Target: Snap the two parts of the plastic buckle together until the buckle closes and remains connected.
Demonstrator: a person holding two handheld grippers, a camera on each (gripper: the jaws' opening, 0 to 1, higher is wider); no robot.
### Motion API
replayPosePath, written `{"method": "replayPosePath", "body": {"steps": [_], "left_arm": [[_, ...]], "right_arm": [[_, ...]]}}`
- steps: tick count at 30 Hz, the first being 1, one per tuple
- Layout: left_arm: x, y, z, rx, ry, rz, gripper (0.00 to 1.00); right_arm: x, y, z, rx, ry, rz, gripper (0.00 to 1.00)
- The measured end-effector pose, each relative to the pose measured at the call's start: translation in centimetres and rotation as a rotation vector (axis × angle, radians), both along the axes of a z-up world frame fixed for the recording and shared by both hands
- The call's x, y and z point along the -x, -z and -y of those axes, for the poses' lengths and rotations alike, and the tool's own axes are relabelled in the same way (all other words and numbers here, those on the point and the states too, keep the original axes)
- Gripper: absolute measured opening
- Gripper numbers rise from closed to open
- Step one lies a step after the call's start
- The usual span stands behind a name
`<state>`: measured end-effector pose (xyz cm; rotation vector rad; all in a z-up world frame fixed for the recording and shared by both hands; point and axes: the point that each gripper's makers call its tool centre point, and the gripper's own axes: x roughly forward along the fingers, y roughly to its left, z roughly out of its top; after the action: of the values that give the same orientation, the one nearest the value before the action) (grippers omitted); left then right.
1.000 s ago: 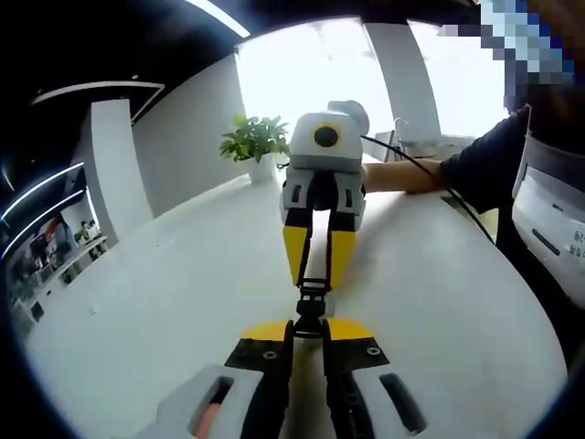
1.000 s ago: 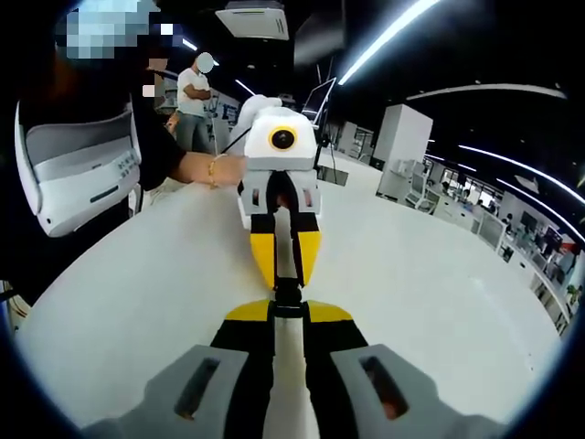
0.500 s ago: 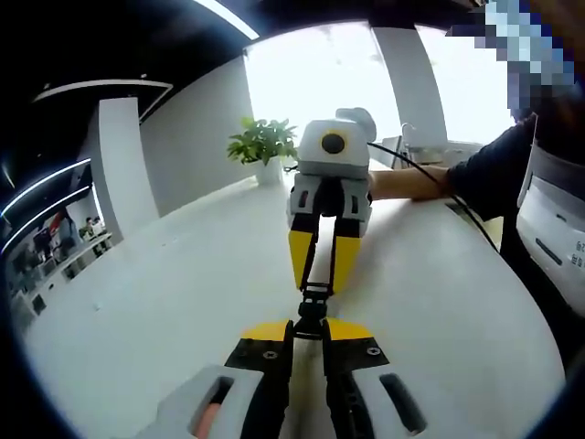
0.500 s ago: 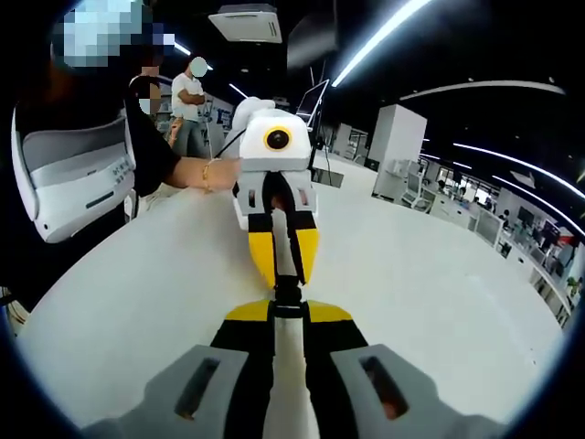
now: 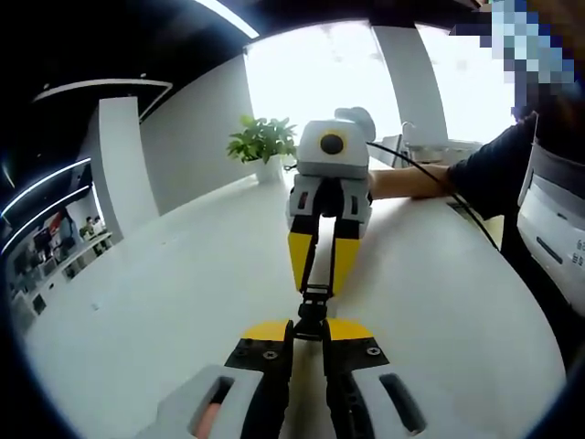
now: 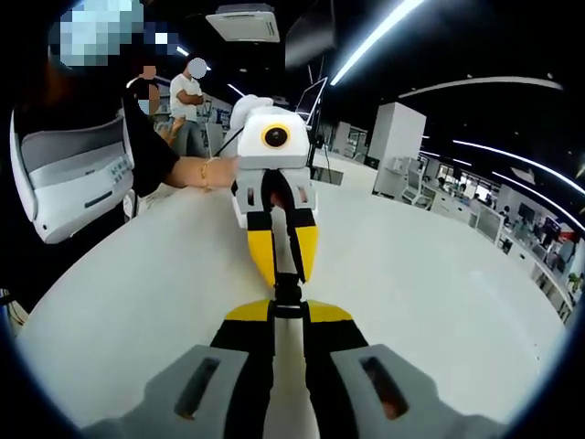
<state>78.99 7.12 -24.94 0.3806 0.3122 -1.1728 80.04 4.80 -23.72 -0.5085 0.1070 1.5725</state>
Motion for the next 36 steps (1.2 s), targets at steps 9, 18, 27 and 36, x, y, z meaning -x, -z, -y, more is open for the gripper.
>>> {"method": "replayPosePath", "body": {"steps": [9,18,27,36], "left_arm": [[-0.1,0.4,0.0,-0.019,-0.002,0.002,0.12],[-0.2,0.5,-0.1,-0.023,-0.005,-0.008,0.12],[-0.2,0.7,-0.1,-0.021,-0.011,-0.035,0.12],[-0.2,0.7,0.1,-0.03,-0.014,-0.027,0.12]], "right_arm": [[-0.2,0.6,0.0,0.009,0.006,-0.028,0.11],[-0.1,1.1,0.0,0.012,0.011,-0.048,0.12],[0.0,1.2,0.2,-0.005,0.023,-0.113,0.12],[0.2,1.3,0.0,0.01,0.036,-0.127,0.11]]}}
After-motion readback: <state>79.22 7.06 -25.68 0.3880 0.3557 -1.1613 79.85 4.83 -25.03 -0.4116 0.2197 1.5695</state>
